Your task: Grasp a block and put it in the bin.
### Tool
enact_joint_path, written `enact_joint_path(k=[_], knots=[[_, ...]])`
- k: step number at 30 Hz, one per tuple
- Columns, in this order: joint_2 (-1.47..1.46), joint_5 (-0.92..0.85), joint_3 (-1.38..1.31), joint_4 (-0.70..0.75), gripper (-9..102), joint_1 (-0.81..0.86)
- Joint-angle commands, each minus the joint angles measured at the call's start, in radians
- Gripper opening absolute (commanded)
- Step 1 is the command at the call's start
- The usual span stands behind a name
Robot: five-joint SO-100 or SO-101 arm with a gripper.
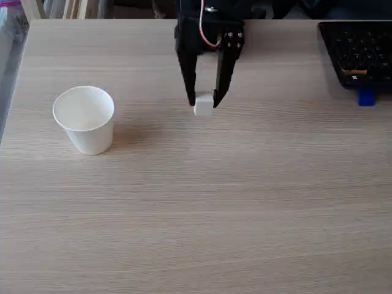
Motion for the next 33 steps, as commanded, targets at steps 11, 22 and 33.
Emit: enact_joint_path(k=[11,22,33], knots=[[-0.213,0.028,-0.262,0.029,5,0.222],[-0.318,0.005,-0.356,0.037,5,0.353],[-0.439,-0.041,-0.489,0.049,5,0.465]])
